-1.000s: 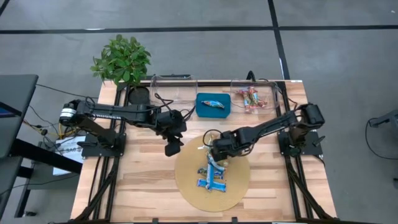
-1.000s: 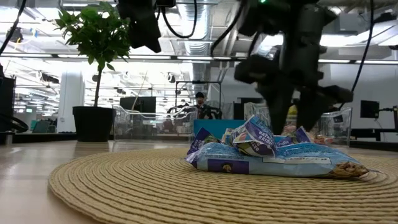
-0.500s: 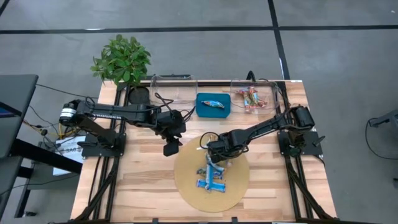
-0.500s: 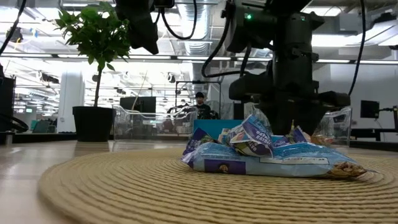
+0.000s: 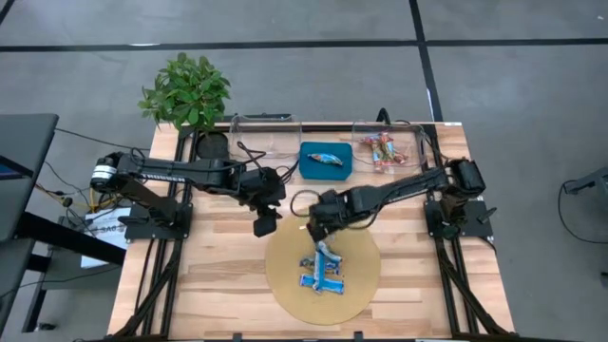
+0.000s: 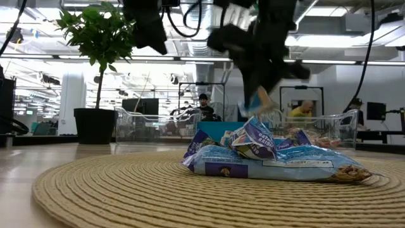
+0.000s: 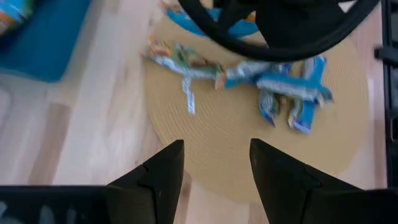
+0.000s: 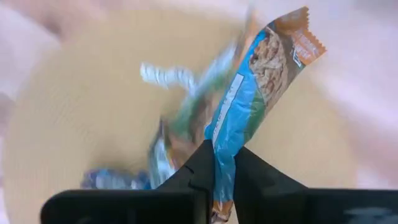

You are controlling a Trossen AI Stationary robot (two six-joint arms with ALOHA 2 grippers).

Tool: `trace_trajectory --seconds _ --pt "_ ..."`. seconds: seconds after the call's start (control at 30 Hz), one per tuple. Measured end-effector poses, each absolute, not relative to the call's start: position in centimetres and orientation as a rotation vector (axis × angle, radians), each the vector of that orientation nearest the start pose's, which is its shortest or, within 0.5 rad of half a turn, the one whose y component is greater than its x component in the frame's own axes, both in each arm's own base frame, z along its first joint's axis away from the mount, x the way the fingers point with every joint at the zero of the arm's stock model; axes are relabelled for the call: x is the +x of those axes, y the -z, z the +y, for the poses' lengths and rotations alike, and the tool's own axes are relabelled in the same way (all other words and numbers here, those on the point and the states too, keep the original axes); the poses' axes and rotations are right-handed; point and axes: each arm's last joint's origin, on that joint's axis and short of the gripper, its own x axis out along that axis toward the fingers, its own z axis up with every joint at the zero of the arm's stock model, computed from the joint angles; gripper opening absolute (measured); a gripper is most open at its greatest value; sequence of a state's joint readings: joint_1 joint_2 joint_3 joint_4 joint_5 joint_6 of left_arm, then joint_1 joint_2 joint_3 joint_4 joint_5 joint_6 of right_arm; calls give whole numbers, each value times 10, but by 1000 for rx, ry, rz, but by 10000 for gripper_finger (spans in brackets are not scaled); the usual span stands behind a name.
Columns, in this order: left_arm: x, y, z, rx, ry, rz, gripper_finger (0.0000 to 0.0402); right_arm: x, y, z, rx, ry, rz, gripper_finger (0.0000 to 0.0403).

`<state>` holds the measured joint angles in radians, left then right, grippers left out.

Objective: Pick and place Granola Bars by type
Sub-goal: Put the orange granola bar into the blue bin

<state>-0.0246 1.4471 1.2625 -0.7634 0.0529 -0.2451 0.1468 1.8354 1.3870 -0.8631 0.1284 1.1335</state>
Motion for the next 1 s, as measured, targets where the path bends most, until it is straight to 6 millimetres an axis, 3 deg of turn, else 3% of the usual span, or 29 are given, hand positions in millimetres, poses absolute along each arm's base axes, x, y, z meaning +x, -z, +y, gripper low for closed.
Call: trace_trajectory --seconds 0.2,0.3,0.43,0.67,0.83,1.0 --pt "301 -312 -5 -213 -180 807 176 360 -255 7 608 757 1025 35" --pt "300 -322 -2 -183 -274 717 176 353 -265 -19 531 791 1040 28" --pt "295 -332 5 -169 -385 637 176 343 -272 -55 466 807 1080 22" --pt "291 -334 21 -246 -460 623 176 331 -273 -109 388 815 1116 34" --pt "291 -333 26 -294 -497 611 176 329 -275 -132 360 741 1099 58" --pt "291 -334 30 -343 -528 596 176 330 -275 -137 337 677 1096 98"
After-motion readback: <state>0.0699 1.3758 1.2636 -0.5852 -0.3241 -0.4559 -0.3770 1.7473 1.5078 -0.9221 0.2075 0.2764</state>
